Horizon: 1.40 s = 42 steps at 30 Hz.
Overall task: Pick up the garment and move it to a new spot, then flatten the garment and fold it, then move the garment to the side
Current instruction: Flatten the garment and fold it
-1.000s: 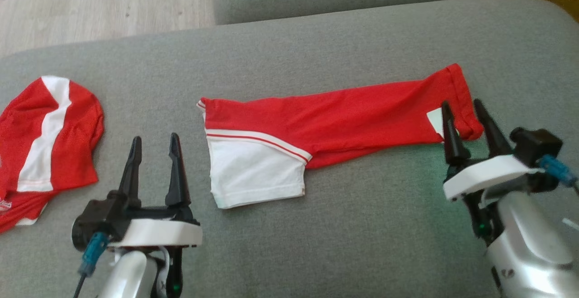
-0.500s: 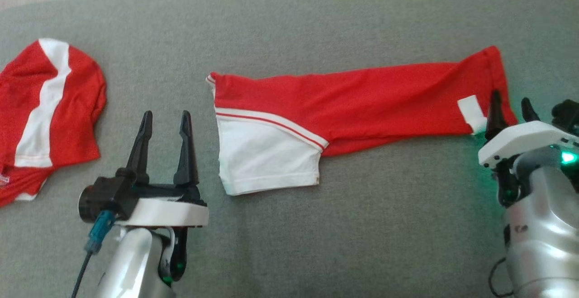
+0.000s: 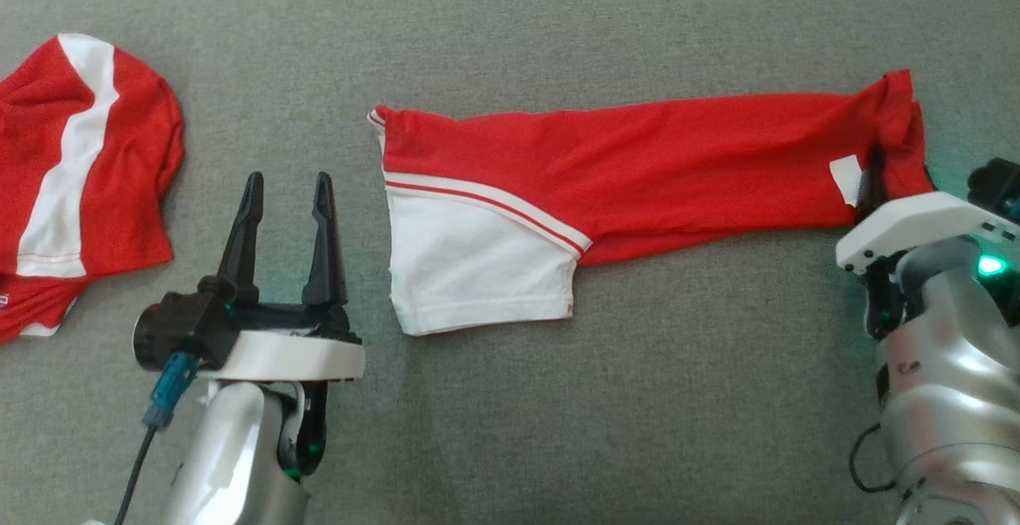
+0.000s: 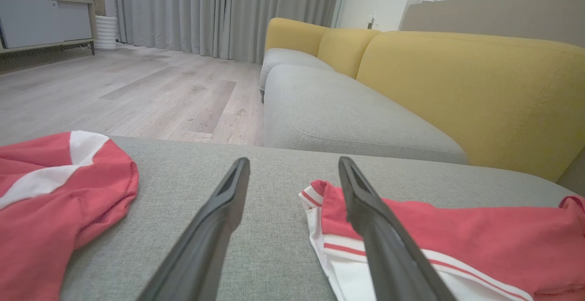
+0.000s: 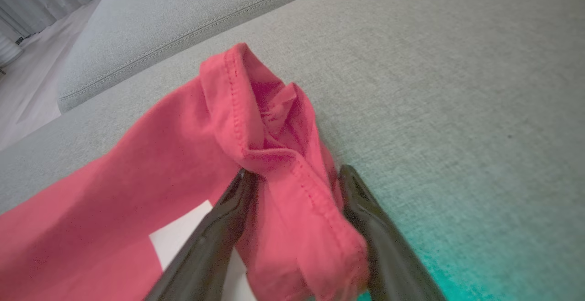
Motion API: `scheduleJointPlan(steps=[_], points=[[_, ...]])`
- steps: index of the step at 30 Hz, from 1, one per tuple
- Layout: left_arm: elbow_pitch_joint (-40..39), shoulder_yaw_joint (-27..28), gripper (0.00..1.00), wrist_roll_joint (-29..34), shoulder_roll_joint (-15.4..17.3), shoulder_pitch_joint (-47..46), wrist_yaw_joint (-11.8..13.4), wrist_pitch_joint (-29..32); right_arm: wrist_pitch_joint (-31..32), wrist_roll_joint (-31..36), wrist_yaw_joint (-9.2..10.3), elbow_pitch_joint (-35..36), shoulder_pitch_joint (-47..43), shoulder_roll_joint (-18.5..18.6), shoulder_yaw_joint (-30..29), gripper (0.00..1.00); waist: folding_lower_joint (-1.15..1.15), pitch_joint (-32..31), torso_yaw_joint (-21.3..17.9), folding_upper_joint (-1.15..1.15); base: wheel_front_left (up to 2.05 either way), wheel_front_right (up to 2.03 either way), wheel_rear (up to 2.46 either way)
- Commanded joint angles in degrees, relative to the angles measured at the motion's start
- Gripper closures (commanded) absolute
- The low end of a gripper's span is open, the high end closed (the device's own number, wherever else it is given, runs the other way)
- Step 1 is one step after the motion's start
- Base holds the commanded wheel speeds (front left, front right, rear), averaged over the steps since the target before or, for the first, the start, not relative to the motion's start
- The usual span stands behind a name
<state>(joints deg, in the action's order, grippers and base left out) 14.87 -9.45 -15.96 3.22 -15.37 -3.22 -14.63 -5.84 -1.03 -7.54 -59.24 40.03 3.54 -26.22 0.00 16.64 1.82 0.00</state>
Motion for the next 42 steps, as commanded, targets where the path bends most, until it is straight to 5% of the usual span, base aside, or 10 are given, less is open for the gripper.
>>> scheduleJointPlan(steps=[1,5,16,25,34,42], points=[[-1.3,2.1,0.00,0.7,0.3,-1.8,-0.4,-0.4,-1.4,0.2,0.05,-0.1,1.7,-0.6,2.1,1.00,0.00,0.0,-0.3,0.00,0.00,0.00,0.00],[-1.0,2.6,0.00,1.1,0.0,-1.6,-0.7,-0.4,-2.8,2.0,0.05,0.6,2.4,0.1,1.4,1.00,0.00,-0.5,-0.8,0.00,0.00,0.00,0.00],[-0.9,3.5,0.00,1.4,-0.3,-0.4,-1.5,-0.4,-1.9,6.5,0.05,4.5,1.3,9.9,-3.5,1.00,0.00,-3.4,-1.8,0.00,0.00,0.00,0.00],[-1.4,3.4,0.00,1.7,-0.3,1.3,-1.7,-0.4,-2.5,6.7,0.05,6.4,1.4,5.4,-1.5,1.00,0.00,-7.6,-2.5,0.00,0.00,0.00,0.00],[-1.9,2.0,0.00,1.2,-0.3,2.9,-1.3,-0.4,-2.7,1.6,0.05,9.5,0.4,-0.5,10.3,1.00,0.00,-12.1,-1.2,0.00,0.00,0.00,0.00],[-1.7,0.9,0.00,0.5,-0.3,3.2,-0.9,-0.4,-1.8,-22.7,0.05,11.6,-3.2,-0.6,37.7,1.00,0.00,-13.5,2.2,0.00,0.00,0.00,0.00]])
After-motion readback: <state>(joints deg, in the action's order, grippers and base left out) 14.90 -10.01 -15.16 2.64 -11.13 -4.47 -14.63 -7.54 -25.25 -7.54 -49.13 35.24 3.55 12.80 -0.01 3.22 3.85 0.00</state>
